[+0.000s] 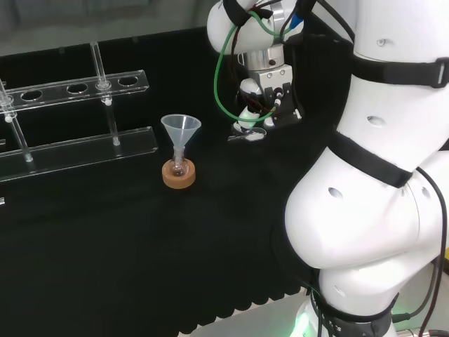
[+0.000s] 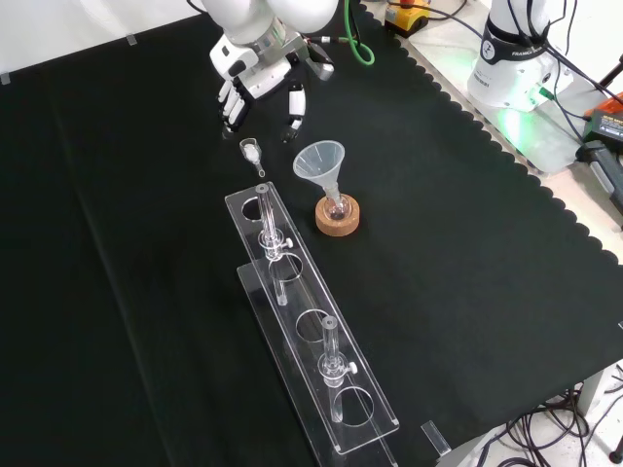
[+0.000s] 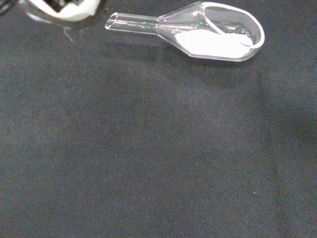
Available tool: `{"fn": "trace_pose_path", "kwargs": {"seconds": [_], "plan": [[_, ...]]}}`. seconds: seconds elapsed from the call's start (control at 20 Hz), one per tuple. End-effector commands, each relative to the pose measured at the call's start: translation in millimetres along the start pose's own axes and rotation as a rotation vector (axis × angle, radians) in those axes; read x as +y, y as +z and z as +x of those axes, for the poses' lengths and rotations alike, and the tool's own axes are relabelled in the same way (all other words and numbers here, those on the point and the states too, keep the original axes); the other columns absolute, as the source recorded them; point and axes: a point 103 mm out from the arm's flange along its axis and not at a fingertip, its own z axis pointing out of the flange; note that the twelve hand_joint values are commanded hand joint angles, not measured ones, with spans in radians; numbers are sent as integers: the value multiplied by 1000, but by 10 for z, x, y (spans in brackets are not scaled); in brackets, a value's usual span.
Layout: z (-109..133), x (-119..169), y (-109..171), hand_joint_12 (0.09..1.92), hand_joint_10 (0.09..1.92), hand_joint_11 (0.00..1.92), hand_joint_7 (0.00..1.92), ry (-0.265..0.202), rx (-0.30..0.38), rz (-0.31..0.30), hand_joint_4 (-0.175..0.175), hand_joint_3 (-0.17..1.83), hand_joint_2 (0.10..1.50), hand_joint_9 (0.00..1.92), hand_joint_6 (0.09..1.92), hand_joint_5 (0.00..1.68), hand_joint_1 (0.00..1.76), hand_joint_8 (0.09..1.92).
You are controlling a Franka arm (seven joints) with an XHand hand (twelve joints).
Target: Pick up the weighing funnel.
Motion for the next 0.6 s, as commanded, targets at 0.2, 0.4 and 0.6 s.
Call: {"fn": "trace_pose_path", "kwargs": {"seconds": [0.2,0.4,0.6], "plan": [[-43,68,226,1273,544,511,515,5,-25,11,-38,528,600,767,100,632,892,699],[-103,115,320,1270,542,517,524,7,-20,22,-36,532,598,774,110,644,902,699],[-102,147,357,1260,529,524,532,13,-29,19,-35,546,592,782,129,644,905,690]]}}
